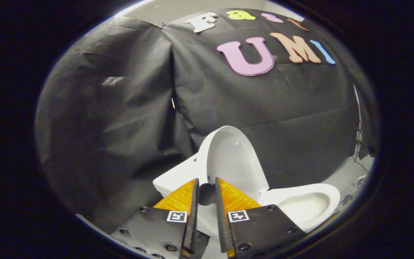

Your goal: Open the toilet lid.

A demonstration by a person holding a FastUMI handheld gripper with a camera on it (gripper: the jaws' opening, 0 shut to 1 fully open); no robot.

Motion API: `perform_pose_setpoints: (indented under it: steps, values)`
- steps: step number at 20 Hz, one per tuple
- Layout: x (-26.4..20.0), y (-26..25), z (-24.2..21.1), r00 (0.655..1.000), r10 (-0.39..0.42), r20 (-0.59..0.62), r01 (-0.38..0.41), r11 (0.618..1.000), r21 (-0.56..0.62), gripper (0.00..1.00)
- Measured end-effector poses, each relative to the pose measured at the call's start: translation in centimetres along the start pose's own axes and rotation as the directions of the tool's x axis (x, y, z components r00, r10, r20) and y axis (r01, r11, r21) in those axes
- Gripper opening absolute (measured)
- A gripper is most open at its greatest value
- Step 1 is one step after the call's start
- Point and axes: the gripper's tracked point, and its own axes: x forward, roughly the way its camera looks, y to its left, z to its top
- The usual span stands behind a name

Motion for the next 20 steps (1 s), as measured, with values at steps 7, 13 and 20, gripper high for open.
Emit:
perform_pose_setpoints:
  steps: [7, 13, 20]
  values:
    - [-4.2, -4.6, 3.1, 0.998, -0.049, 0.041, 0.052, 0.996, -0.074, 0.72]
    - [-8.9, -11.0, 6.9, 0.987, -0.137, 0.081, 0.15, 0.97, -0.19, 0.91]
    - [-13.6, -17.7, 10.5, 0.958, -0.245, 0.148, 0.271, 0.943, -0.195, 0.92]
